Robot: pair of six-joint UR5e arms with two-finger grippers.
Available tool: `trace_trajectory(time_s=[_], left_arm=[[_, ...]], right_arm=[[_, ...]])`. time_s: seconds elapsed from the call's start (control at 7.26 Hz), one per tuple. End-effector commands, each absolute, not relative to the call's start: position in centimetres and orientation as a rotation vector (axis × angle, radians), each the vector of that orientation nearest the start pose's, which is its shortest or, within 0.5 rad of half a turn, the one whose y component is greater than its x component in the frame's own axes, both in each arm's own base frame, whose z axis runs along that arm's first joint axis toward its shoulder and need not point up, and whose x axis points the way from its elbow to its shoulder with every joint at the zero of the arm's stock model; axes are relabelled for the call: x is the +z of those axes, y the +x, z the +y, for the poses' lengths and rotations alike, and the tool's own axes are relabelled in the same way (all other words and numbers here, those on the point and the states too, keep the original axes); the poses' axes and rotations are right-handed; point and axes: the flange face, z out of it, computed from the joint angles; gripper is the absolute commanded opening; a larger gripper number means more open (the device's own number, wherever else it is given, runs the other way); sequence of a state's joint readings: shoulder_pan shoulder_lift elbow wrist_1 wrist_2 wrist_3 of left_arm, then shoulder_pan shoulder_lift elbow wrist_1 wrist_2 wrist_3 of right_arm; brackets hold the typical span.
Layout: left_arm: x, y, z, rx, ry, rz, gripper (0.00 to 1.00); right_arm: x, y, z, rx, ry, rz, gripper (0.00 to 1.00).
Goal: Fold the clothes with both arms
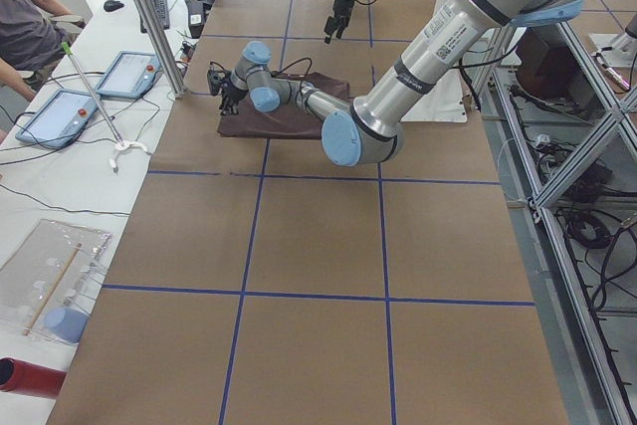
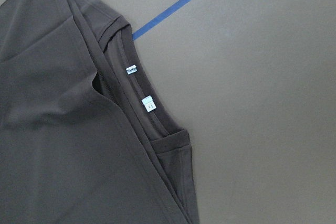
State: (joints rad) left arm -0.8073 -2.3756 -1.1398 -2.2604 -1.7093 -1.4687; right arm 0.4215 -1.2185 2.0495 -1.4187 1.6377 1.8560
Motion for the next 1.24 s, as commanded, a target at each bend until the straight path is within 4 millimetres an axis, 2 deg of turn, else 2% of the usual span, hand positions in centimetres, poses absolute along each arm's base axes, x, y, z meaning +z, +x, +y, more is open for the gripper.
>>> trace_trajectory(time_s=[0.0, 0.14, 0.28, 0.41, 0.55, 0.69, 1.1], left_arm=[[28.8, 42.7, -60.8, -0.484, 0.293, 1.115, 0.49], [28.4, 41.8, -60.6, -0.486, 0.302, 1.127, 0.49], [28.6, 41.6, -60.6, -0.486, 0.298, 1.127, 0.49], [28.7, 41.7, -60.5, -0.488, 0.297, 1.129, 0.49], [28.7, 41.7, -60.5, -0.489, 0.297, 1.130, 0.49], [28.8, 41.6, -60.5, -0.491, 0.297, 1.129, 0.49], [28.7, 41.6, -60.4, -0.492, 0.296, 1.131, 0.49]], right_arm=[[24.3, -50.7, -32.7, 0.628, -0.012, -0.972, 1.00], [23.6, -54.2, -33.1, 0.677, -0.038, -0.955, 1.00], [24.1, -56.8, -33.4, 0.721, -0.067, -0.929, 0.99], [23.5, -57.3, -33.4, 0.736, -0.079, -0.939, 0.98], [23.8, -58.1, -33.1, 0.745, -0.089, -0.927, 0.96], [24.3, -59.0, -32.0, 0.729, -0.097, -0.913, 0.93], [25.4, -60.0, -31.0, 0.713, -0.105, -0.887, 0.91]])
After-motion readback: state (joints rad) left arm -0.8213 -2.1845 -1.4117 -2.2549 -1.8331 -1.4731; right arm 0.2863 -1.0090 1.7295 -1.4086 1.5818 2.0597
